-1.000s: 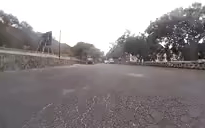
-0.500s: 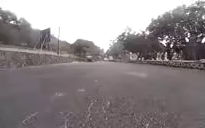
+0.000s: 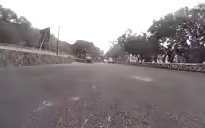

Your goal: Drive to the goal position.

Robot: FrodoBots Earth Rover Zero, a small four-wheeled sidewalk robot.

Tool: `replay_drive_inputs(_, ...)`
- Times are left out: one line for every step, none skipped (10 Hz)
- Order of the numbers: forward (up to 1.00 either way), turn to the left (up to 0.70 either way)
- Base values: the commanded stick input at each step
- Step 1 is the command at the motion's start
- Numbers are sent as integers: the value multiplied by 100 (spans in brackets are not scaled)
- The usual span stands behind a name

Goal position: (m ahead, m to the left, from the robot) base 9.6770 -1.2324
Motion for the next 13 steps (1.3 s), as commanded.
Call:
replay_drive_inputs(70,0)
replay_drive_inputs(70,0)
replay_drive_inputs(70,0)
replay_drive_inputs(70,0)
replay_drive_inputs(70,0)
replay_drive_inputs(70,0)
replay_drive_inputs(70,0)
replay_drive_inputs(70,0)
replay_drive_inputs(70,0)
replay_drive_inputs(70,0)
replay_drive_inputs(70,0)
replay_drive_inputs(70,0)
replay_drive_inputs(70,0)
